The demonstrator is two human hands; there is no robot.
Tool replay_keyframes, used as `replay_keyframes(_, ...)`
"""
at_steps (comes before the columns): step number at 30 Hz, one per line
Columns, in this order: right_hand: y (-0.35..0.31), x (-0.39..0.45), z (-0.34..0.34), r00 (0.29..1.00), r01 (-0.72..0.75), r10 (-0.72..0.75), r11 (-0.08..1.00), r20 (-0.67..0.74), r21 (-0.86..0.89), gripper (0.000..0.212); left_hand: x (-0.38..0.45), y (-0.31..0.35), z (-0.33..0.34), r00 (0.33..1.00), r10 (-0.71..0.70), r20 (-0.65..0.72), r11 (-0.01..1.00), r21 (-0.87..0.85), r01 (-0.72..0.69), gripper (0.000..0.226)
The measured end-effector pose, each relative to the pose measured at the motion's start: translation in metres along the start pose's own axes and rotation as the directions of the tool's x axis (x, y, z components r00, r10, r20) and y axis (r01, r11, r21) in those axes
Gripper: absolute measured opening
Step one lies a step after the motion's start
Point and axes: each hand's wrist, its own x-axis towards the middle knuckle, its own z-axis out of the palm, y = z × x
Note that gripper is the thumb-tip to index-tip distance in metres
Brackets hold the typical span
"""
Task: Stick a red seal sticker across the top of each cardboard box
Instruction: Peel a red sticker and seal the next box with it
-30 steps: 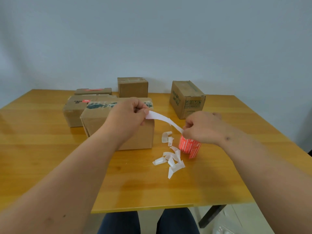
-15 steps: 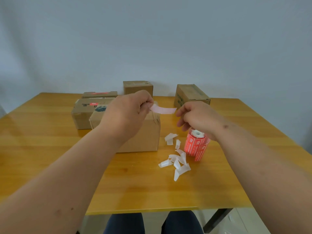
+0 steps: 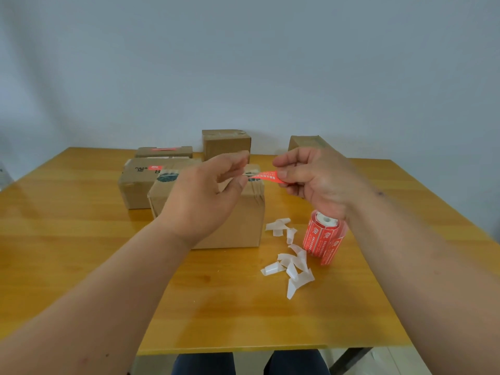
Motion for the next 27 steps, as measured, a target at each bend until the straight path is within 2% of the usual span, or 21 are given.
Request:
replay_keyframes(3,-0.008,0.003,0.010,0.990,0.140,-0.143,0.962,0.004,-0.234,0.022,0.007,-0.001,-0.008,0.993,-0.117,-0.004,0.985,-0.124,0.116,0.041)
replay_keyframes(5,-0.015,0.006,0.018,0.972,0.222,-0.233,0.914,0.010,-0.340,0.022,0.016,-0.001,-0.015,0.973,-0.221,0.071,0.920,-0.315,0.232,0.035)
replay_keyframes(8,-0.021,0.012,0.024,0.951,0.277,-0.310,0.852,-0.002,-0.444,0.023,0.030,-0.001,-0.029,0.880,-0.382,0.282,0.584,-0.664,0.467,0.034)
replay_keyframes(9,-0.022,0.015,0.025,0.951,0.279,-0.311,0.849,0.004,-0.448,0.022,0.034,-0.003,-0.034,0.862,-0.404,0.306,0.530,-0.689,0.494,0.037)
replay_keyframes(10,-0.022,0.016,0.026,0.954,0.274,-0.299,0.853,0.015,-0.444,0.022,0.036,-0.004,-0.037,0.855,-0.415,0.312,0.521,-0.688,0.505,0.039)
replay_keyframes(16,-0.017,0.027,0.035,0.965,0.256,-0.255,0.882,0.057,-0.395,0.025,0.035,-0.016,-0.044,0.887,-0.366,0.282,0.640,-0.616,0.460,0.022)
replay_keyframes(21,-0.017,0.032,0.039,0.970,0.239,-0.240,0.893,0.045,-0.381,0.021,0.034,-0.026,-0.040,0.900,-0.377,0.219,0.743,-0.509,0.435,0.020)
replay_keyframes(27,-0.017,0.034,0.040,0.982,0.180,-0.186,0.914,0.019,-0.364,0.014,0.031,-0.032,-0.035,0.965,-0.258,-0.051,0.897,-0.382,0.220,0.005)
